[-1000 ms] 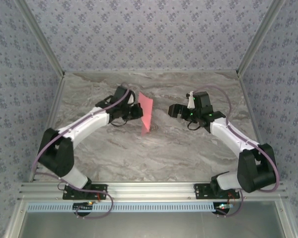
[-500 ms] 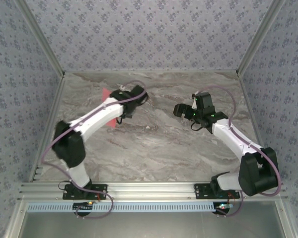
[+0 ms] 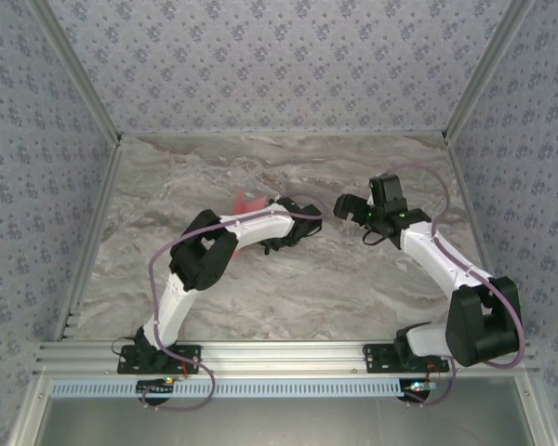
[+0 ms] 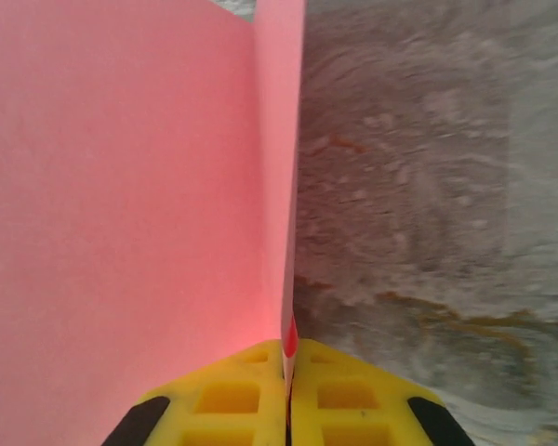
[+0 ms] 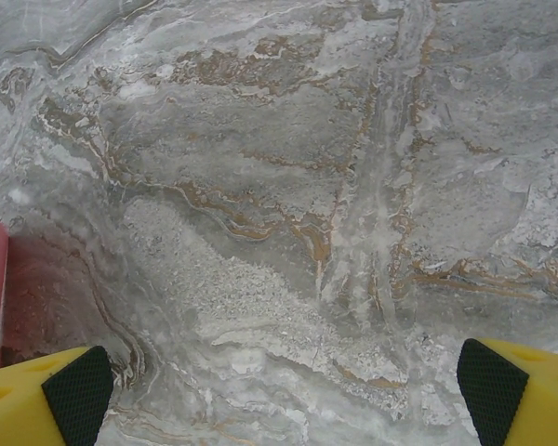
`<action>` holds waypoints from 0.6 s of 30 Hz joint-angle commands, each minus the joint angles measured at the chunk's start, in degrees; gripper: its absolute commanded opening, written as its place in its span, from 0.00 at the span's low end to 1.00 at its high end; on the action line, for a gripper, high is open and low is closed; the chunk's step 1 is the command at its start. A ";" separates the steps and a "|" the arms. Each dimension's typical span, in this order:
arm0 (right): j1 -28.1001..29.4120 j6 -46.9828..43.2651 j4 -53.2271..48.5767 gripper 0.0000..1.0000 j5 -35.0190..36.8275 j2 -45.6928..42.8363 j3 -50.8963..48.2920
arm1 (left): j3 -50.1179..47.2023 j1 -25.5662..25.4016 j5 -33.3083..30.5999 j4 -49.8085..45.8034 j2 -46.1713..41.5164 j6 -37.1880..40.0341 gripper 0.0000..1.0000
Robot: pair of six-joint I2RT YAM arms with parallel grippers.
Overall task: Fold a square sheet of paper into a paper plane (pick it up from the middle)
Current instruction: Turn over the paper at the center of the table.
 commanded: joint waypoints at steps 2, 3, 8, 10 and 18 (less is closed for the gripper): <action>-0.60 1.47 -1.48 1.00 1.03 1.01 -0.57 | 1.55 0.18 5.65 3.06 0.34 0.49 0.14; -0.57 1.56 -1.56 1.00 0.86 1.20 -0.49 | 1.77 0.18 6.49 3.32 0.36 0.63 0.19; -0.62 2.04 -1.99 1.00 0.69 1.43 -0.10 | 1.78 0.18 14.26 6.70 -4.15 2.66 0.42; -0.68 2.17 -2.00 1.00 0.50 1.64 0.17 | 1.40 0.24 19.96 9.26 -8.15 3.24 0.52; 0.60 0.29 -1.03 0.86 -4.92 5.56 3.59 | -6.97 4.31 40.66 21.70 -24.16 1.67 0.77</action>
